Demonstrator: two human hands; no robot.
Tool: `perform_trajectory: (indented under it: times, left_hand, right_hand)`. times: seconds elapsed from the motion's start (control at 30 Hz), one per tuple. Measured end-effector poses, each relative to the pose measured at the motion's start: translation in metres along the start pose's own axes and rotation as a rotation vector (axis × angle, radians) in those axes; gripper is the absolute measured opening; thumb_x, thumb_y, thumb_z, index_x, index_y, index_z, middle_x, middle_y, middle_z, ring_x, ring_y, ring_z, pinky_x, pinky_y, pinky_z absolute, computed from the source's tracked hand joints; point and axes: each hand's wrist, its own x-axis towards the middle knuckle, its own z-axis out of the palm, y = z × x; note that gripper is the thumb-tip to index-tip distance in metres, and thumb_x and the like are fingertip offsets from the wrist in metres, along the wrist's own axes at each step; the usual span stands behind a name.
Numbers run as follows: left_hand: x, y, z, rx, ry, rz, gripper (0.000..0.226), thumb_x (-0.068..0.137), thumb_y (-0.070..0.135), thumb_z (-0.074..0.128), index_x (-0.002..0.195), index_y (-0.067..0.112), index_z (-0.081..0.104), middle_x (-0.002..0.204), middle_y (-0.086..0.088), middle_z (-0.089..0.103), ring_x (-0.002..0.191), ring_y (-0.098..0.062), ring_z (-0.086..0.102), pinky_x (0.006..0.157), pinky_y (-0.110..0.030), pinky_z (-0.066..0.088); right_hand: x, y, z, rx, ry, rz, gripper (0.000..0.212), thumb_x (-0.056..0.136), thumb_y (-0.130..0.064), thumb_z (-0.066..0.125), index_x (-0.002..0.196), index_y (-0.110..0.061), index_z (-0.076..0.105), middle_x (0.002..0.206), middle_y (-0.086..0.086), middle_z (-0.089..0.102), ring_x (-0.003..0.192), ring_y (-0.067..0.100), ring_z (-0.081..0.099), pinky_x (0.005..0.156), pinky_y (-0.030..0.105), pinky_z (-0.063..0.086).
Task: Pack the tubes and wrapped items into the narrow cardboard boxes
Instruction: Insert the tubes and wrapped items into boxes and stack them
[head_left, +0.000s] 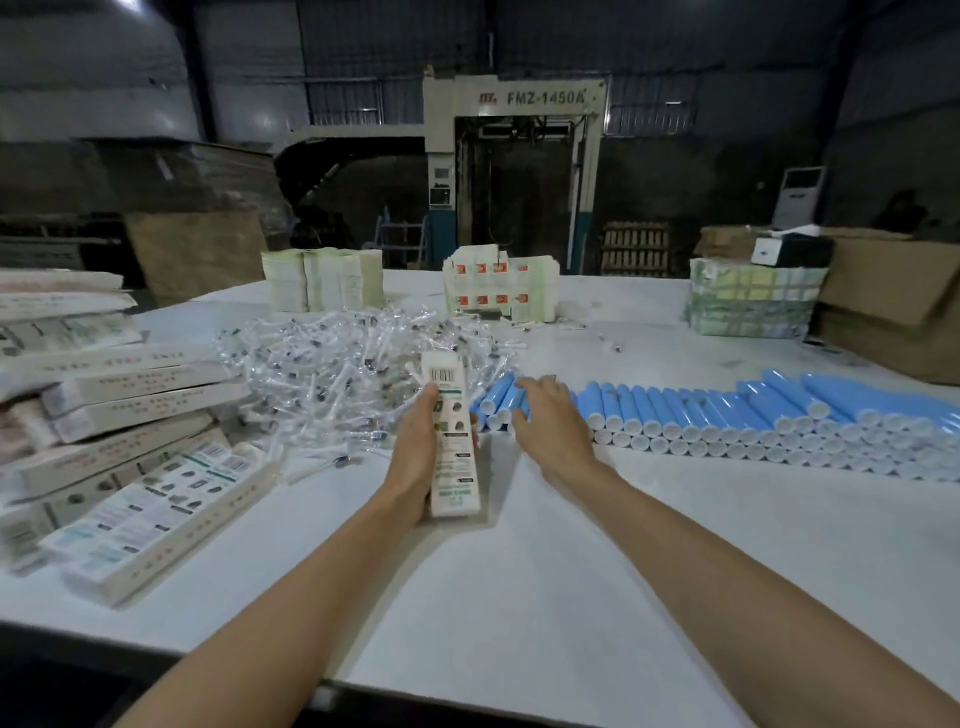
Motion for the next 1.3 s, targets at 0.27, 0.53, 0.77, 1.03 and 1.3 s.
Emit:
perform_trajectory:
  times: [0.27, 0.53, 0.77, 1.03, 1.3]
  left_hand:
    - [-0.003, 0.002, -0.008, -0.074, 0.022, -0.003, 0.046, 0.114, 0.047, 0.041, 0.112, 0.010, 0.068, 0.089, -0.017, 0.081, 0.056, -0.023, 0.074, 0.045, -0.028, 0.056]
    - [-0.007, 0.002, -0.002, -0.059, -0.063, -0.014, 0.057, 0.112, 0.052, 0.041, 0.085, 0.026, 0.084, 0.092, -0.021, 0.080, 0.060, -0.027, 0.075, 0.049, -0.031, 0.058]
    - [-0.007, 0.000, 0.001, -0.078, -0.157, 0.006, 0.044, 0.112, 0.048, 0.049, 0.124, 0.011, 0.071, 0.111, -0.023, 0.079, 0.076, -0.030, 0.079, 0.068, -0.037, 0.067]
    - [-0.016, 0.005, 0.007, -0.111, -0.313, -0.008, 0.046, 0.110, 0.041, 0.059, 0.138, 0.006, 0.064, 0.125, -0.024, 0.076, 0.104, -0.039, 0.077, 0.086, -0.043, 0.065]
    - [-0.030, 0.012, 0.016, 0.017, -0.437, -0.015, 0.043, 0.096, 0.054, 0.073, 0.120, 0.019, 0.080, 0.124, -0.019, 0.077, 0.097, -0.038, 0.079, 0.077, -0.038, 0.065]
  right_hand:
    - [0.019, -0.007, 0.036, -0.190, -0.103, -0.029, 0.045, 0.108, -0.042, 0.050, 0.142, -0.013, 0.054, 0.149, 0.005, 0.051, 0.141, 0.025, 0.042, 0.109, 0.042, 0.039]
    - [0.000, -0.028, 0.029, -0.393, -0.003, -0.008, 0.037, 0.095, 0.007, 0.057, 0.131, -0.003, 0.052, 0.128, 0.017, 0.059, 0.118, 0.033, 0.058, 0.093, 0.038, 0.049]
    - [-0.009, -0.039, 0.019, -0.578, -0.067, 0.101, 0.065, 0.097, -0.017, 0.066, 0.148, -0.001, 0.028, 0.133, 0.018, 0.055, 0.116, 0.030, 0.059, 0.091, 0.037, 0.047]
    - [-0.031, 0.009, -0.041, 0.045, 0.141, 0.266, 0.030, 0.113, -0.028, 0.036, 0.111, -0.007, 0.058, 0.096, 0.007, 0.061, 0.084, 0.030, 0.060, 0.069, 0.039, 0.042]
    - [-0.041, 0.002, -0.114, 1.165, 0.409, 0.121, 0.026, 0.111, -0.026, 0.049, 0.133, -0.013, 0.053, 0.110, -0.004, 0.077, 0.091, 0.007, 0.065, 0.090, 0.031, 0.046]
